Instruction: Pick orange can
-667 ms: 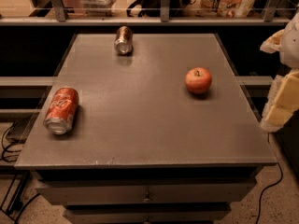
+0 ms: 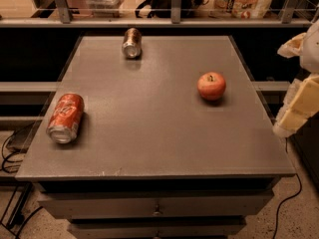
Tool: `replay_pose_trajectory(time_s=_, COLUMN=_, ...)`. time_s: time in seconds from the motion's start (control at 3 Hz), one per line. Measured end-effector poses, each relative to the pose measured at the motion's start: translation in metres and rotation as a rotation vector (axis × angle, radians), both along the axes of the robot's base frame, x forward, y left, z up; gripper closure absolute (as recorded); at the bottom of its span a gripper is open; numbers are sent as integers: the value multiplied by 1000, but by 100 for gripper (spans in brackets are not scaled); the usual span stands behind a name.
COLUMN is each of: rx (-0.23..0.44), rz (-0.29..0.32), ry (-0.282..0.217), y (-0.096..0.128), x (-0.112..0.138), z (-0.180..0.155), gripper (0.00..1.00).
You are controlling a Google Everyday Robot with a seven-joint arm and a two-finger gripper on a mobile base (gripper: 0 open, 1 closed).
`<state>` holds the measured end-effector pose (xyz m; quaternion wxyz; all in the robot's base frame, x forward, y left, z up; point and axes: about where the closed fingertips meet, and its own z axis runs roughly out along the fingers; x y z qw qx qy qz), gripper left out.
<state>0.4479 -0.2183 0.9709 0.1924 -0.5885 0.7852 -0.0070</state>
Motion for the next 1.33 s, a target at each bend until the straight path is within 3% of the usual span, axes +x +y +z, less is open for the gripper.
replay_pose_trajectory(time_s=0.67, rx=284, rz=5, ry=-74, y=28, x=65, z=-17, gripper=0)
replay_pose_trajectory(time_s=1.0, rx=405, rz=30, ry=-110, y=67, x=108, z=-28, gripper=0)
replay_pose_trajectory(time_s=1.33, rx=404, rz=30, ry=-110, y=67, x=108, z=-28, gripper=0)
